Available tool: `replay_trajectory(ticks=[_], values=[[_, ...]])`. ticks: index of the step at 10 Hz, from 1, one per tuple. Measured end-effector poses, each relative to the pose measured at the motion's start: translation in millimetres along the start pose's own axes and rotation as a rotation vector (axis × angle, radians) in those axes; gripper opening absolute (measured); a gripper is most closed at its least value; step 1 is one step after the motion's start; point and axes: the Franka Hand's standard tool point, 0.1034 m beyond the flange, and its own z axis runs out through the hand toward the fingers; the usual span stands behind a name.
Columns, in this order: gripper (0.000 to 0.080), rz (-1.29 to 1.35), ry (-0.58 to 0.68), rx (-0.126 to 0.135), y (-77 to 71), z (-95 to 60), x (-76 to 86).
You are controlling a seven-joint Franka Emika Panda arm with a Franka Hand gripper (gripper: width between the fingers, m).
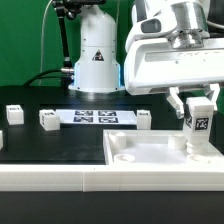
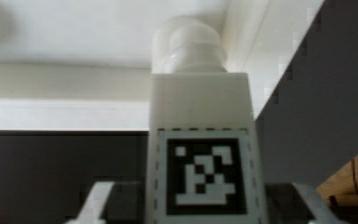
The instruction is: Assemble one leg
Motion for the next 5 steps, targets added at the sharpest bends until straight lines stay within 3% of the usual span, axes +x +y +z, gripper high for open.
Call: replay_trajectory(ticks=[5], values=[[0.0292, 0.005, 0.004, -0.003, 3.1, 3.7, 1.9]])
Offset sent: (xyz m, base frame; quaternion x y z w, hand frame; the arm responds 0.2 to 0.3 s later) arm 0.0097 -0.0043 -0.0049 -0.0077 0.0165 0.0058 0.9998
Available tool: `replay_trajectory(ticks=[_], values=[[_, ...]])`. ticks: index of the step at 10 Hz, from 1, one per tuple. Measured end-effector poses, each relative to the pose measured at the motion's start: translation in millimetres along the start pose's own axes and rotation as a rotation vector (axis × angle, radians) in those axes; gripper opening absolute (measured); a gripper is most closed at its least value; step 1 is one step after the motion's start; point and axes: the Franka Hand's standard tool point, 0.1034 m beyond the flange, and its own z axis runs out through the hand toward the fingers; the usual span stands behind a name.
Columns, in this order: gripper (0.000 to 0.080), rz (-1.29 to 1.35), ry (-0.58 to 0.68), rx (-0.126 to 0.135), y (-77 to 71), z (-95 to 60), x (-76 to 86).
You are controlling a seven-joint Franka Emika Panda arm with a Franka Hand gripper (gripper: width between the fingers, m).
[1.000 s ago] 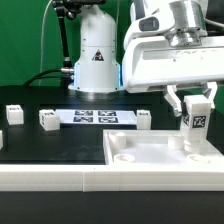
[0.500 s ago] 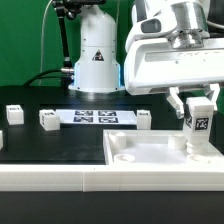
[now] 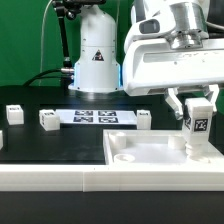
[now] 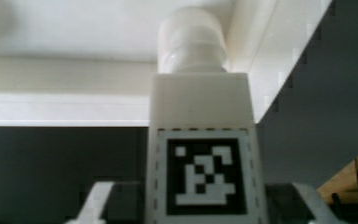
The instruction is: Assemble one leg
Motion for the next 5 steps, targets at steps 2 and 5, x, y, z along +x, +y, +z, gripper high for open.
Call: replay_trajectory(ticks=[2, 5], values=[[0.0292, 0.005, -0.003, -0.001, 2.7, 1.2, 2.2], [0.0292, -0.002, 0.034, -0.002, -2.2, 3.8, 2.4]])
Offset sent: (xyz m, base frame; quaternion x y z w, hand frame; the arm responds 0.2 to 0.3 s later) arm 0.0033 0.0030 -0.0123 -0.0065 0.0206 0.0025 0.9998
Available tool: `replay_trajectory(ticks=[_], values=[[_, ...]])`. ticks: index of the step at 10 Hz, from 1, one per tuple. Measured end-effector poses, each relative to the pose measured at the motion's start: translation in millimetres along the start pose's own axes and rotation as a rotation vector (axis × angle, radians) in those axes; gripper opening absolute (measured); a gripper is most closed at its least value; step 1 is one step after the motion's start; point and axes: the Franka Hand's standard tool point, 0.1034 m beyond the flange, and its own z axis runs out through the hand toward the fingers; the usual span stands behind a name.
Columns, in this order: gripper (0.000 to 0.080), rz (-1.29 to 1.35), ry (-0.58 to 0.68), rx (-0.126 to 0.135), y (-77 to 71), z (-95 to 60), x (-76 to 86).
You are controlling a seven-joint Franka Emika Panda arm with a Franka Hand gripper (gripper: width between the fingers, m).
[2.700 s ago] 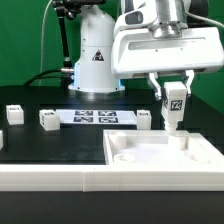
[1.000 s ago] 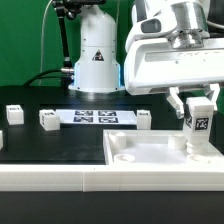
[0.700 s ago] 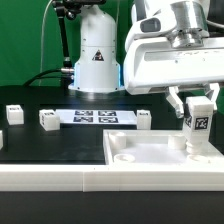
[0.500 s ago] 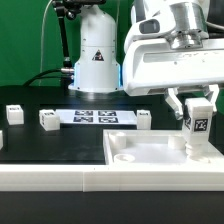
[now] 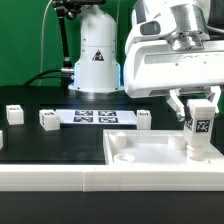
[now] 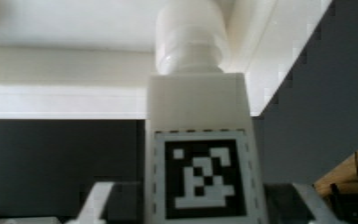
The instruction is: Assemble one leg
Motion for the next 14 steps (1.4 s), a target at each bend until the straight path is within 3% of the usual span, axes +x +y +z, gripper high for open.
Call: replay_trajectory(ticks=[7, 9, 14], values=[[0.0292, -0.002, 0.005, 0.002, -2.5, 4.2, 3.0], [0.0292, 0.002, -0.028, 0.004, -1.2, 13.3, -7.3], [0.0292, 0.003, -0.032, 0.005, -1.0, 14.9, -5.8]])
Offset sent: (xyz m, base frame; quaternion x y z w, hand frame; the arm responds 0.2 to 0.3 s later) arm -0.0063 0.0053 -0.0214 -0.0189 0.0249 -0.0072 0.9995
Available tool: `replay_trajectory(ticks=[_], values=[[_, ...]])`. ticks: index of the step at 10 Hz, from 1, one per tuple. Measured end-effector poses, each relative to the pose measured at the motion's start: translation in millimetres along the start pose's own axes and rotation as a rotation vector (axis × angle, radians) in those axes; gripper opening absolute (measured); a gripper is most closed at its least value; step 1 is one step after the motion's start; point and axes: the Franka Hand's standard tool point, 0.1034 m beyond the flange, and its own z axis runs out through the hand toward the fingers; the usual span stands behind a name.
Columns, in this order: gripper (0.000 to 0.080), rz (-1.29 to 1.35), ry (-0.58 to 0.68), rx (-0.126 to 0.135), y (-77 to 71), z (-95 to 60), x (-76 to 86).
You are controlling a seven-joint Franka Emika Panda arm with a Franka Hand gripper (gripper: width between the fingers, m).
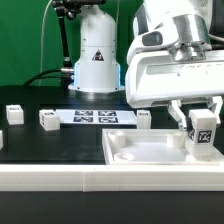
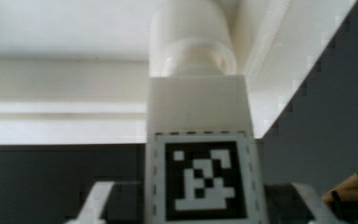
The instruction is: Assemble one leg
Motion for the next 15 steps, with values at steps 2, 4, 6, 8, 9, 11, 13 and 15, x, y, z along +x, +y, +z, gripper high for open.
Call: replay_trajectory(ticks=[2, 4, 6, 8, 9, 11, 13, 15], values=[[0.0540, 0.000, -0.011, 0.001, -0.3, 1.1, -2.7], [0.0615, 0.000, -0.012, 0.002, -0.4, 1.3, -3.1], [0.0648, 0.000, -0.013, 0.002, -0.4, 1.5, -3.4], [0.0649, 0.001, -0.046, 0.006, 1.5, -4.0, 0.9], [0.0649, 0.004, -0.050, 0.007, 3.5, -10.6, 9.2], [0.0649, 0.010, -0.090, 0.014, 5.0, -9.8, 14.2], [0.0649, 0.019, -0.123, 0.014, 10.8, -4.9, 14.6], [0.0649, 0.036, -0.287, 0.043, 7.7, -0.4, 13.4]])
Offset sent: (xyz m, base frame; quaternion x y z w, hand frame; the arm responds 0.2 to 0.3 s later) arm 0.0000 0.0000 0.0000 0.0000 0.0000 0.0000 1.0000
